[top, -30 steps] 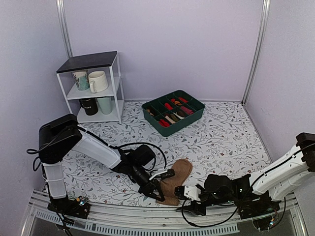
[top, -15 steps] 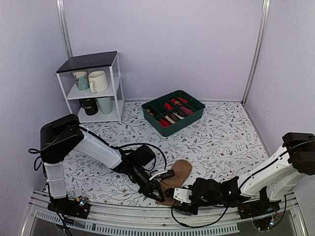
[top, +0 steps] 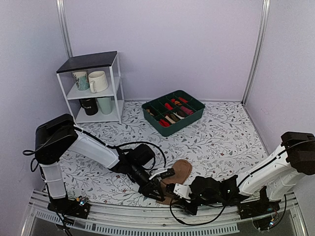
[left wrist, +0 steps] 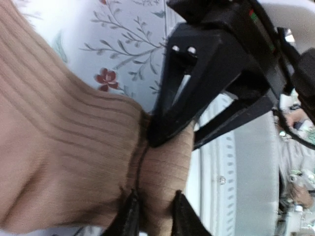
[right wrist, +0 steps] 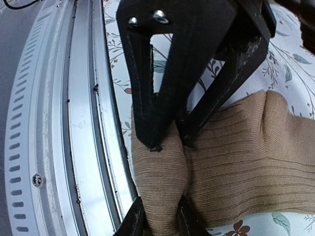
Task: Roll the socks
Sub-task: Roll the sock at the center of the board.
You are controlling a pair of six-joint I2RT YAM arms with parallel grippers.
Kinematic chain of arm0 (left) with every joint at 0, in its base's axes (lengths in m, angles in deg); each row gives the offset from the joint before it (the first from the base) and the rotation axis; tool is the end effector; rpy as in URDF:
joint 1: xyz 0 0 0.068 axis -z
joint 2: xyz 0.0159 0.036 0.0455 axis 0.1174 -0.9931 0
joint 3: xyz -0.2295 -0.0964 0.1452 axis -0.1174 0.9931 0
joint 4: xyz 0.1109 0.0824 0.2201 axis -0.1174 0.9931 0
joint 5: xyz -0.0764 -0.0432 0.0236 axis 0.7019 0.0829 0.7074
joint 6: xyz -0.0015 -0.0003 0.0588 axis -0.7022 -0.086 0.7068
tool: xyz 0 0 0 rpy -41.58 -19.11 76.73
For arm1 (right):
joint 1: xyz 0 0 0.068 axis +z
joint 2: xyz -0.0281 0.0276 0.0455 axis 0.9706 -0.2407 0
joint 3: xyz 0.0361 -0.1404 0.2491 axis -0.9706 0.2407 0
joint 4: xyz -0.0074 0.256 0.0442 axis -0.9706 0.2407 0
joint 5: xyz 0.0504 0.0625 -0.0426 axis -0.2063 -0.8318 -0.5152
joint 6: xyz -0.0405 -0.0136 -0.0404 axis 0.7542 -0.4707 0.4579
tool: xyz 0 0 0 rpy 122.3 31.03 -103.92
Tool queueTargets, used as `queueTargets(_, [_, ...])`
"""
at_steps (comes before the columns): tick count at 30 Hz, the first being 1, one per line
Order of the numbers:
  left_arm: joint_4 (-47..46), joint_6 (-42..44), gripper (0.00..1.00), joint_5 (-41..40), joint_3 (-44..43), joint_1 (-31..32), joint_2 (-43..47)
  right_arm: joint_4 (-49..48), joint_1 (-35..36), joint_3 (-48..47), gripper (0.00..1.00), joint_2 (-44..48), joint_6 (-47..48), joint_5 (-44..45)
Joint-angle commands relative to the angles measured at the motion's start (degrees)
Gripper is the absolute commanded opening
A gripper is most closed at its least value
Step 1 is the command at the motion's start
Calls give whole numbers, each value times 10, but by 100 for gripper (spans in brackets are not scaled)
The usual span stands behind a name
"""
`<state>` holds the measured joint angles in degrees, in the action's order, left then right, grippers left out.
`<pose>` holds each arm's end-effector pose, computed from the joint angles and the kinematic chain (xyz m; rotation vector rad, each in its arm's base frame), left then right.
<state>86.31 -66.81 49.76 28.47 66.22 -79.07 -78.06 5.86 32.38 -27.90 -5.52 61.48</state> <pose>0.1463 -0.3125 0.1086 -1.5806 -2.2542 1.4818 0.0410 0.2691 0.1242 -1.4525 1.9026 0.6932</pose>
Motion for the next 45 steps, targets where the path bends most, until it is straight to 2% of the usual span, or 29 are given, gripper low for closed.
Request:
queueTargets(1, [-5,16,37,-123,29,-1,47,35,-29,23,18,-11,-75,-65])
queueTargets(2, [-26,19,42,-130,40,-1,64,33,-36,27,17,-9,-85,-76])
queueTargets(4, [-71,18,46,-147,63,-2,97,27,-51,35,18,-5,-97,-101])
queueTargets(10, [-194,35,50,-174,155,-5,195,16,-91,44,18,-11,-126,-182])
queueTargets(15, [-284,126,61,-203,238,27,274,18,-135,35,18,-37,-150,-268])
queueTargets(16, [-291,141,67,-205,243,30,279,22,-147,30,18,-48,-158,-283])
queueTargets(18, [-289,159,96,-200,240,31,271,38,-162,17,18,-63,-162,-313])
queueTargets(19, [-284,167,99,-196,234,31,260,45,-166,9,18,-69,-163,-320])
queueTargets(25, [-240,197,100,-187,185,45,185,74,-193,-18,18,-105,-166,-376])
queueTargets(31, [-205,205,97,-191,170,63,160,89,-204,-22,18,-109,-164,-391])
queueTargets(34, [-188,204,90,-199,162,69,142,90,-207,-24,17,-112,-162,-396])
queueTargets(38, [-185,197,70,-213,151,79,116,90,-208,-25,18,-117,-162,-402])
queueTargets(40, [-181,194,68,-212,140,80,106,90,-208,-25,17,-118,-162,-403])
queueTargets(43, [-171,188,60,-220,125,80,94,91,-208,-24,18,-118,-162,-404])
queueTargets(45, [-173,185,58,-224,123,80,90,91,-208,-24,18,-118,-162,-406])
